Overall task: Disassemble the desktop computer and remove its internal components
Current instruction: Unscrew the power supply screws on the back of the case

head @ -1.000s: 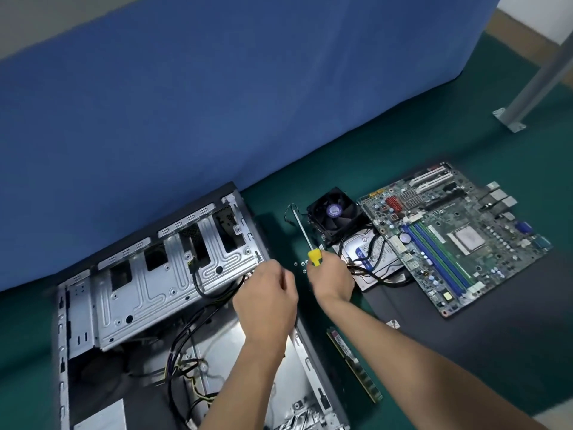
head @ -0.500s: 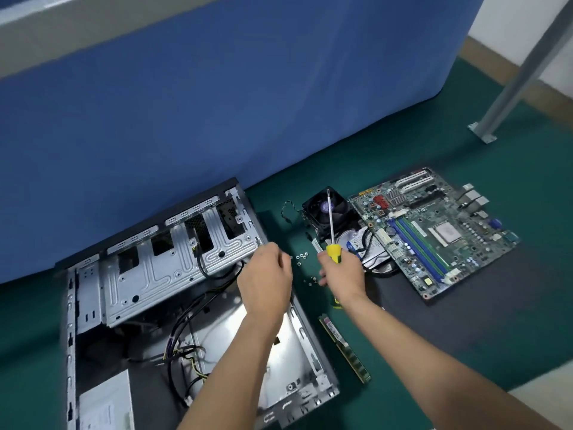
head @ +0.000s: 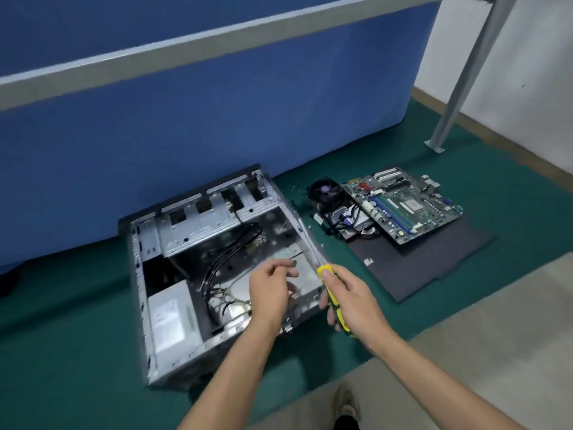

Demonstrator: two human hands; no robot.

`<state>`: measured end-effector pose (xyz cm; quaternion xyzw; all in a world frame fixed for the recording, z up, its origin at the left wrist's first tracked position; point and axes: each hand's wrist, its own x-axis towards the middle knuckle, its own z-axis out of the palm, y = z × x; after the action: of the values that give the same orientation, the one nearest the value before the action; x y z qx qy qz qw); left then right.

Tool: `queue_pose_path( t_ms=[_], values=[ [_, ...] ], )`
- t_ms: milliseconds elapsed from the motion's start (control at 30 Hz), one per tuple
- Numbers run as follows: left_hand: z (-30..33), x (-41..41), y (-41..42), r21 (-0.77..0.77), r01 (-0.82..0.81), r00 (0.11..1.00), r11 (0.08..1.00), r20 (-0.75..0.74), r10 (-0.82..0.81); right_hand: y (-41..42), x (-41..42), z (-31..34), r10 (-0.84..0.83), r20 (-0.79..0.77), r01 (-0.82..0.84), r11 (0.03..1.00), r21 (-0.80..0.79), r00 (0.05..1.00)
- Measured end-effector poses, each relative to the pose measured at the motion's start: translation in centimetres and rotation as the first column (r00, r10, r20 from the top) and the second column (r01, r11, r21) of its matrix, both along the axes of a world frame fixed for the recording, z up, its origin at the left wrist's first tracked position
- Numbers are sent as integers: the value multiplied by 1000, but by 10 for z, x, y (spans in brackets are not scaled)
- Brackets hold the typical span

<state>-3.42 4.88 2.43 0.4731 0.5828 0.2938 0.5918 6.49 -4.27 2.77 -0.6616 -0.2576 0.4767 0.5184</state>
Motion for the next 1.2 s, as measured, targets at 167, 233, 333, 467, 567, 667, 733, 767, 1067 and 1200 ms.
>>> queue_pose_path(
  t_ms=[167, 233, 333, 467, 567, 667, 733, 767, 1067, 1200],
  values=[
    [5, -65, -57, -96, -49, 960, 994, 271, 73, -53, -75, -7, 102, 38, -99, 993, -70, 994],
    [0, -89, -77, -104, -60, 940, 993, 330, 91, -70, -101, -14, 119, 34, -116, 990, -82, 992],
    [-13, -121, -100, -99, -61, 935, 993, 344, 92, -91, -134, -25, 149, 12, -147, 983, -114, 989],
    [-35, -150, -117, -128, -54, 959, 990, 269, 87, -112, -163, -42, 178, -19, -178, 968, -176, 984],
    [-53, -161, -122, -172, -50, 973, 984, 216, 87, -120, -176, -59, 156, -55, -164, 958, -235, 986],
    [-73, -166, -123, -185, -54, 990, 981, 119, 77, -123, -183, -81, 118, -90, -140, 944, -300, 989],
    [-87, -169, -120, -197, -65, 996, 978, 54, 77, -123, -187, -96, 80, -123, -116, 939, -324, 989],
    [-94, -169, -119, -205, -68, 997, 976, 29, 76, -123, -189, -103, 65, -137, -108, 936, -334, 988],
    [-130, -154, -94, -282, -114, 989, 953, -125, 81, -116, -193, -146, -93, -234, -16, 905, -425, 968],
    [-139, -149, -84, -324, -129, 986, 937, -142, 86, -110, -190, -157, -86, -223, -21, 898, -440, 971]
  ],
)
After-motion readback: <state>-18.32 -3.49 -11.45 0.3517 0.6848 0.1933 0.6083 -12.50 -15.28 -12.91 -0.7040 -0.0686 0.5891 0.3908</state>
